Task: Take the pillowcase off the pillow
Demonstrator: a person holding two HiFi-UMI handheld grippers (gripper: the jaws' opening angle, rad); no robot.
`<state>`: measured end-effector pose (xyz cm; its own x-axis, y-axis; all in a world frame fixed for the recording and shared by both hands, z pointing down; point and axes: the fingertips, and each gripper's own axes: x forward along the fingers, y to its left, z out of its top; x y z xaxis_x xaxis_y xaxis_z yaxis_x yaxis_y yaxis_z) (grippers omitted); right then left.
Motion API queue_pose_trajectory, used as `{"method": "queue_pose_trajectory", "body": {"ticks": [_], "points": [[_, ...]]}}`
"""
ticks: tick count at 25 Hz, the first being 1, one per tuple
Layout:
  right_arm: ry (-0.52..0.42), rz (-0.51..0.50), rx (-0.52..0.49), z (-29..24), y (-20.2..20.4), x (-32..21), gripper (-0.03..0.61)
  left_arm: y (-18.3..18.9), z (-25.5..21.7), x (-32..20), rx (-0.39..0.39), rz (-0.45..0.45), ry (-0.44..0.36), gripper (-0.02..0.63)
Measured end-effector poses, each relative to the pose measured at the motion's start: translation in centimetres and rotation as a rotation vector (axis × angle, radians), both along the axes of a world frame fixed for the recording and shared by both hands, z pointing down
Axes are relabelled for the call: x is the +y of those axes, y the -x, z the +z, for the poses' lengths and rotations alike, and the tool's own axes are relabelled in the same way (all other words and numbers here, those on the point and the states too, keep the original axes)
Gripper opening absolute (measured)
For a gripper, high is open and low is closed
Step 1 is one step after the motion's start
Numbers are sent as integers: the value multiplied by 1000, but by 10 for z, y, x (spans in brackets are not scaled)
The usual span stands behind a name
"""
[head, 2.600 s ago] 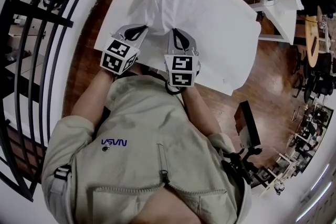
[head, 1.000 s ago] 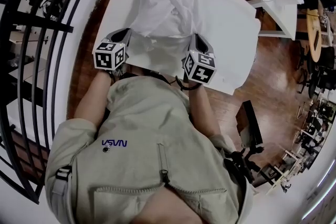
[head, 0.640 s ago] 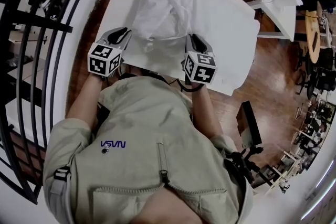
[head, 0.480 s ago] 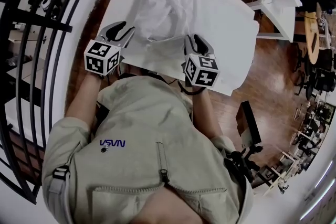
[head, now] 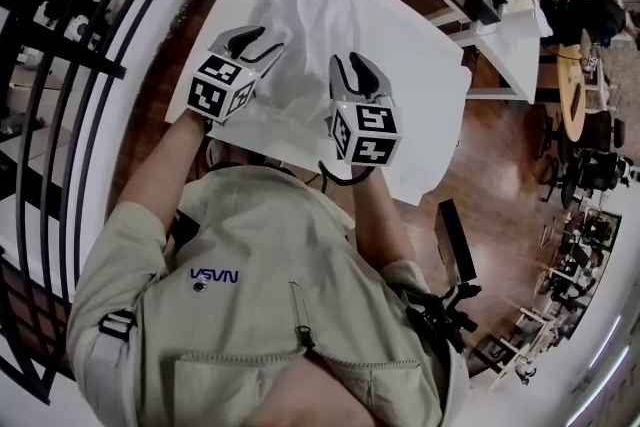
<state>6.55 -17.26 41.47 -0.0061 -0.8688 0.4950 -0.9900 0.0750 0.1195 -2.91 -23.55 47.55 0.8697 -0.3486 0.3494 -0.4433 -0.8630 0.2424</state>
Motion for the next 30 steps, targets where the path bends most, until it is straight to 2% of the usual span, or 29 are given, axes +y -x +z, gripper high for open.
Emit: {"method": "queue_pose_trajectory", "body": {"ticks": [5, 9, 12, 14, 15, 17, 18, 19, 20, 23, 26, 30], "points": [[50, -87, 48, 10, 24, -44, 163, -21, 21, -9, -45, 33, 41, 212], [182, -101, 108, 41, 23, -66, 215, -39, 38, -14, -83, 52, 93, 212], [297, -76, 133, 67, 15, -70, 215, -51, 47, -15, -100, 71, 129, 212], [353, -66, 160, 79, 9, -69, 206, -55, 50, -13, -109, 89, 129, 188], [365, -69, 171, 82, 8, -69, 184, -57, 50, -12, -112, 100, 120, 155], [350, -67, 183, 80, 6, -70, 127, -57, 48, -9, -117, 117, 90, 44], [334, -57, 186, 77, 4, -70, 75, -56, 47, -10, -122, 119, 72, 9], [322, -45, 189, 74, 1, -70, 23, -55, 46, -11, -127, 116, 57, 8], [313, -34, 191, 72, -3, -69, 12, -53, 45, -13, -131, 107, 43, 8], [280, 11, 207, 63, -20, -67, 6, -40, 42, -30, -135, 35, 15, 8], [237, 82, 203, 53, -49, -64, 6, -16, 40, -52, -124, -55, 20, 8], [190, 173, 186, 42, -86, -57, 6, 5, 37, -70, -124, -111, 8, 8]]}}
